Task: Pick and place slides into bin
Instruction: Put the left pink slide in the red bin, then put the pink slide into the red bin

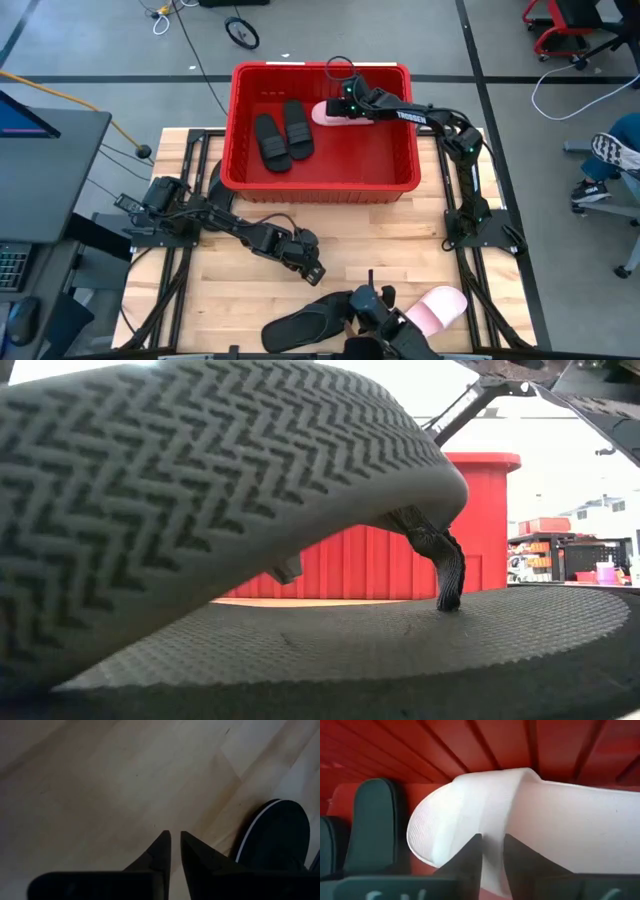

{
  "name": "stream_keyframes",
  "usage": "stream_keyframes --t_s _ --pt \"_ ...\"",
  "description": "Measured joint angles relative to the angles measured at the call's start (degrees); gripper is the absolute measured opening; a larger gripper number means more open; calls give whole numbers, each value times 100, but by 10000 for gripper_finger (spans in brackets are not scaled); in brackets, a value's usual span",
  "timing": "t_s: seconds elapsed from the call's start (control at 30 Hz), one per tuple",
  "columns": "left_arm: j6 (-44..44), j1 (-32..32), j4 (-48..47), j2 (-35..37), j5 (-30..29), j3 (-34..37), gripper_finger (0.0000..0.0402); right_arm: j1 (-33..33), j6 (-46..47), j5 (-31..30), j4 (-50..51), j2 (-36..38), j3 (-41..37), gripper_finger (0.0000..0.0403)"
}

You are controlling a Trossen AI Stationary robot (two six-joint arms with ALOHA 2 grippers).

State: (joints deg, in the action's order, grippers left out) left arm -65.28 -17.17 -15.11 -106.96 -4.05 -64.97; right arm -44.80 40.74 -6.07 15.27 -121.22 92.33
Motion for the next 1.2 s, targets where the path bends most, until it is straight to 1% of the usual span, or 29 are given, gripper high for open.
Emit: stream_keyframes --t_s 0.2,0.37,0.43,0.5,0.57,0.63,0.7,0.73,0.8,0.87,0.9,0.93,1.0,1.07,1.1,1.13,1.2 --pt "-2 2 4 0 -4 0 51 -17 -73 32 40 229 0 120" --pt "-2 2 7 0 -2 0 53 27 -175 126 24 894 2 125" --pt "-2 2 5 0 -4 0 54 91 -188 346 136 1221 2 125" --pt "0 2 7 0 -5 0 54 188 -238 912 310 1644 0 126" --pt "0 2 20 0 -7 0 54 337 -538 1710 599 2113 3 126" --pt "0 2 20 0 -7 0 52 568 -903 2617 1259 2585 7 125" --pt "0 2 22 0 -7 0 51 935 -1139 3409 2232 3086 7 124" --pt "0 2 20 0 -9 0 51 1180 -1216 3641 2721 3353 7 122" --pt "0 2 21 0 -15 0 52 1806 -1369 3790 3627 3884 7 120" --pt "-4 2 22 0 -15 0 54 2582 -1398 3713 4342 4378 7 119" --pt "-4 2 23 0 -15 0 55 3036 -1332 3543 4596 4601 7 119" --pt "-4 2 22 0 -14 0 55 3535 -1153 3243 4795 4777 7 119" --pt "-5 2 24 0 -14 0 54 4637 -533 2373 4997 5026 7 121" --pt "-4 2 24 0 -22 0 51 5725 353 1448 5117 5120 7 125" --pt "-4 2 26 0 -32 0 49 6210 791 1077 5197 5103 7 129" --pt "-7 2 24 0 -50 0 47 6651 1178 791 5306 5055 7 133" --pt "-8 13 47 -2 -65 0 45 7391 1628 345 5474 4857 -14 144"
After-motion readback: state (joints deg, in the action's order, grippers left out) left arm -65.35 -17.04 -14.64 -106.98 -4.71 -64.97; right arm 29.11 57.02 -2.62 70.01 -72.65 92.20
